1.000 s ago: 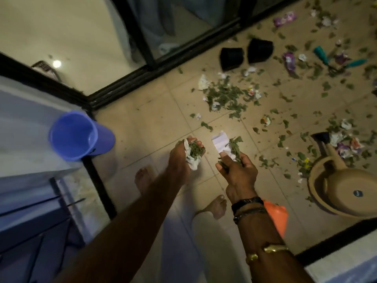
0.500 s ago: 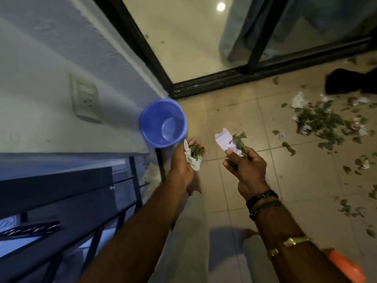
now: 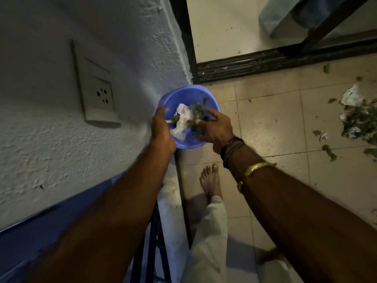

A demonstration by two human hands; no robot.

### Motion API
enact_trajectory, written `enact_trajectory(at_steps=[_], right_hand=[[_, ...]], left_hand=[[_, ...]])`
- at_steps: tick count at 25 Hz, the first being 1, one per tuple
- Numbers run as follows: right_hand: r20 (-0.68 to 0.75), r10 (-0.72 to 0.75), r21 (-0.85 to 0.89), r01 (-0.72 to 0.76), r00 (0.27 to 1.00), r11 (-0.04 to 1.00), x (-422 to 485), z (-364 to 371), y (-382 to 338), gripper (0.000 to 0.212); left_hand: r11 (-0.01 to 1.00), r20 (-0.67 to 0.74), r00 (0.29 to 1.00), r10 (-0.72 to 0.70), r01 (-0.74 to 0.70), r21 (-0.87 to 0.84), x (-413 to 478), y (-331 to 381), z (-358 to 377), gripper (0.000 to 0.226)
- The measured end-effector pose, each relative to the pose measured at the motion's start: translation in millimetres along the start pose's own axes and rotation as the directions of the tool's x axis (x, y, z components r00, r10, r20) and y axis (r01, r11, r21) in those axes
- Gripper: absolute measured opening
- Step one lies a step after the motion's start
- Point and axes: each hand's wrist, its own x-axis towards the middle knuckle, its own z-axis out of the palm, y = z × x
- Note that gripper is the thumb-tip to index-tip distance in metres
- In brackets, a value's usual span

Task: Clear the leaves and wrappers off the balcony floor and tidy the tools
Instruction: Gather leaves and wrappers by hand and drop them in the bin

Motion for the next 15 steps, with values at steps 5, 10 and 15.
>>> enact_trajectory(at_steps=[5,10,15], right_hand=[[-0.128,-0.005,0.137,0.023,0.992,0.99,-39.8,-37.8,-20.2,0.03],[-0.335,0.009,0.3,0.098,0.942,0.949,-95.9,-126.5,-36.1,0.023],[-0.515,0.055,0.45,0.215,0.856,0.867,-148.0,-242.8,-38.5,0.015]], left_hand=[[0.969,-0.008,0.999,0.031,-0.028,0.246,-58.0,-5.5,26.7,0.012],[0.916,0.228,0.971,0.077,-0.159,0.367,-143.5,-38.9,96.1,0.02],[0.818,0.426,0.904,0.042,-0.276,0.504,-233.7,-105.1,184.2,0.012]])
